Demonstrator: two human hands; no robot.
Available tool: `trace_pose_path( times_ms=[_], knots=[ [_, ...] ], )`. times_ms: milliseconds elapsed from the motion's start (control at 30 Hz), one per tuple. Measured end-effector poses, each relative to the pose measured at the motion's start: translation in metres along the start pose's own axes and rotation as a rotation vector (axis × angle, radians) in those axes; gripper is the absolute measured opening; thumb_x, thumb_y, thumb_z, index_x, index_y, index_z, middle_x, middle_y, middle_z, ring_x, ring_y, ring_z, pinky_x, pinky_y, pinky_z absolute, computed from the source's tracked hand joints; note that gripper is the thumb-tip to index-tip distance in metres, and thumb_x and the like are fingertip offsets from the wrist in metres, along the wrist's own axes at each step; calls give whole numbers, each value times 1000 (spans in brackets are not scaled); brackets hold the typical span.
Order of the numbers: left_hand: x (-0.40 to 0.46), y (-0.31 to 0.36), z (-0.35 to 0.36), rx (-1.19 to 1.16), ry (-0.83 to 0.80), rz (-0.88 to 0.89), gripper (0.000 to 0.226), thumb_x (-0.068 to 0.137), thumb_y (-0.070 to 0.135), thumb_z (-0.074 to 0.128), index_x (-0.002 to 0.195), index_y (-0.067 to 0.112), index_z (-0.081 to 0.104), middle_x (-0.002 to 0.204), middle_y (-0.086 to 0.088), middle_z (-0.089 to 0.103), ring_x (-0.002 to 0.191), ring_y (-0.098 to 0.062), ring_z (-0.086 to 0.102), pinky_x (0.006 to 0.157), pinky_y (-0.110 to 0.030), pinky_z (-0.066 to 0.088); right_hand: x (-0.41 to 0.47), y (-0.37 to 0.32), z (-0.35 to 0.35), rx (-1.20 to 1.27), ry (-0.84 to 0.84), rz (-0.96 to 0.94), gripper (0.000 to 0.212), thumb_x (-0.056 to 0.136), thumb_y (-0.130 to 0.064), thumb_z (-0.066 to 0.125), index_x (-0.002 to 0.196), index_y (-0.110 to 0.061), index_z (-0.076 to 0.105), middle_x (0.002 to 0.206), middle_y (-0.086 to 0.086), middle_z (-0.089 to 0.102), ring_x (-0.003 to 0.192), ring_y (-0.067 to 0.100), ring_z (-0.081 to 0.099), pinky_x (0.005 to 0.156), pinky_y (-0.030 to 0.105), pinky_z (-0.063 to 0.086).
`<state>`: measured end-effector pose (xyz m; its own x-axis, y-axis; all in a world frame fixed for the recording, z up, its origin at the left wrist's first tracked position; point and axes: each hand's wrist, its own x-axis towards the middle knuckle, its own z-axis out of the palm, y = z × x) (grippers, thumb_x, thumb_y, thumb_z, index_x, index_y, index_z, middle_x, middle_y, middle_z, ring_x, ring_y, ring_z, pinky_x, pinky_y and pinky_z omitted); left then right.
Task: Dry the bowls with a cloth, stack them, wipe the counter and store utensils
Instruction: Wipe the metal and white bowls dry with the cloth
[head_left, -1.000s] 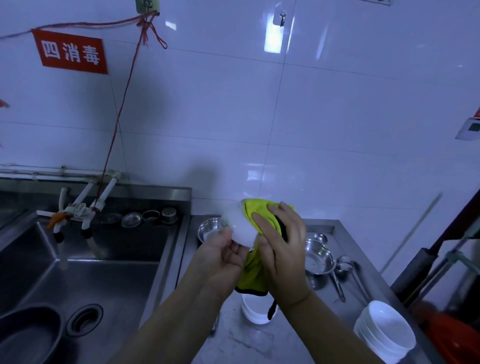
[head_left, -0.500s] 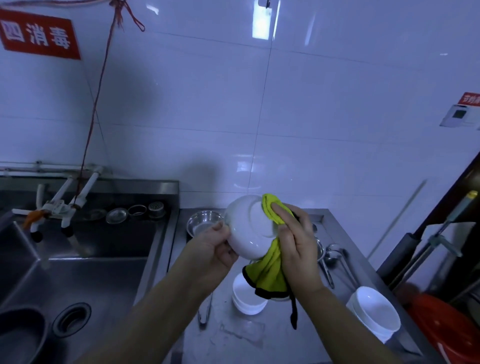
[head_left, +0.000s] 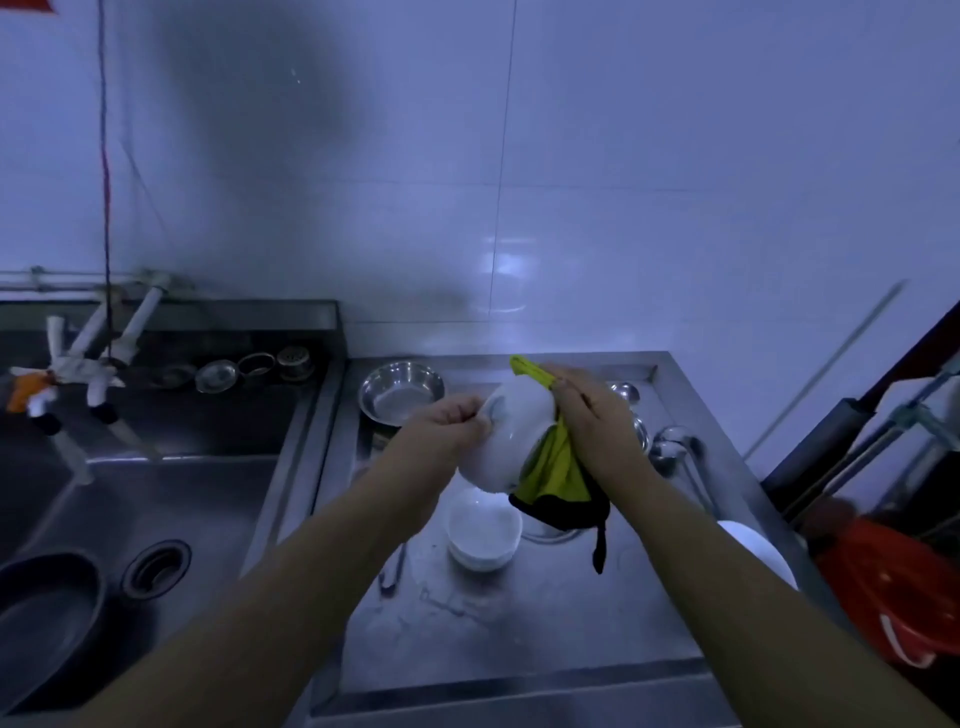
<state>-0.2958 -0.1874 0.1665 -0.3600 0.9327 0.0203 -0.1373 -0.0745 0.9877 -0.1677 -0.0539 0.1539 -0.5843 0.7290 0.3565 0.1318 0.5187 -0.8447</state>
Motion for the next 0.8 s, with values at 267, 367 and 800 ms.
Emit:
trace_pose_path(
  times_ms=[267,367,800],
  knots=[
    [33,-74,0,723,168,-68,25,93,14,51,69,17,57,68,-8,56,69,-19,50,66,-30,39,-14,77,-41,-97,153,77,33,94,-11,48,112,-37,59,95,-13,59,85,-14,52,75,-3,34],
    [31,-114,4,1030,134,-109,28,96,21,47,68,17,53,68,-2,53,71,-23,54,60,-29,32,-17,92,-58,-93,155,88,38,95,-10,49,109,-44,58,97,-18,59,91,-18,52,76,-2,35],
    [12,-194,23,1544,-40,77,48,26,3,90,70,14,75,60,0,67,51,-18,64,48,-18,50,-3,144,-92,56,63,207,38,96,-7,49,109,-40,62,105,-21,63,100,-8,56,86,8,43]
  ],
)
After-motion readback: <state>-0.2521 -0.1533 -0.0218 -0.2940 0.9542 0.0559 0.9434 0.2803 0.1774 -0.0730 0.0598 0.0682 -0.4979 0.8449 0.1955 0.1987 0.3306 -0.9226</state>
